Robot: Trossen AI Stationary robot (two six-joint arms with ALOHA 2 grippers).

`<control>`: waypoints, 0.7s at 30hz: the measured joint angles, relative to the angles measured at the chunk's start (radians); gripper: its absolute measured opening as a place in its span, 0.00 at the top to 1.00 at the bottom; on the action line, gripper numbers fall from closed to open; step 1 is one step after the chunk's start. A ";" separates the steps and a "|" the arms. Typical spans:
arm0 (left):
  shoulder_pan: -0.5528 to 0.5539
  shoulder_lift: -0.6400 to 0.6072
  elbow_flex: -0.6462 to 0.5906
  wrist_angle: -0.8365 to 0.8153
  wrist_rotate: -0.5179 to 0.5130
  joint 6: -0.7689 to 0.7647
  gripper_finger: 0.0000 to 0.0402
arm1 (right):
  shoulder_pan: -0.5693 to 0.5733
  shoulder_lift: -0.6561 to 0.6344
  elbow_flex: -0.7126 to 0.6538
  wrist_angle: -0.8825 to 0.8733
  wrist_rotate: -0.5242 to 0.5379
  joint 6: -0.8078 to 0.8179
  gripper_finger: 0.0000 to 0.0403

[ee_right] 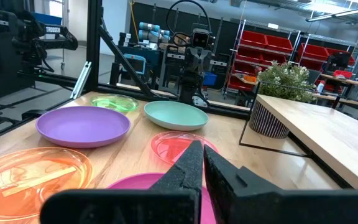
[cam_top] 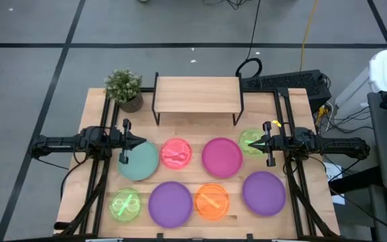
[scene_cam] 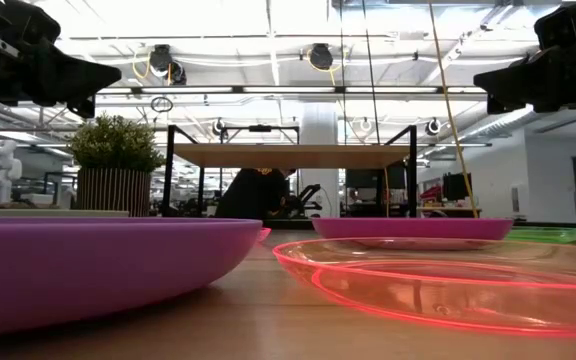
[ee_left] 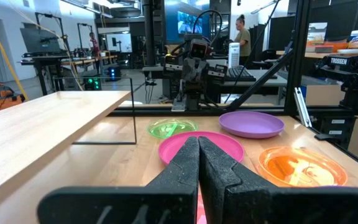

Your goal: Place and stack plates onto a shelf

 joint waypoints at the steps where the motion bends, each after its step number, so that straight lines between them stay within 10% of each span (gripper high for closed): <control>1: 0.000 0.000 0.000 0.000 0.000 0.000 1.00 | 0.000 0.000 0.000 0.000 0.000 0.000 1.00; 21: 0.000 0.000 0.000 0.000 0.000 0.000 1.00 | 0.000 0.000 0.000 0.011 0.026 -0.132 1.00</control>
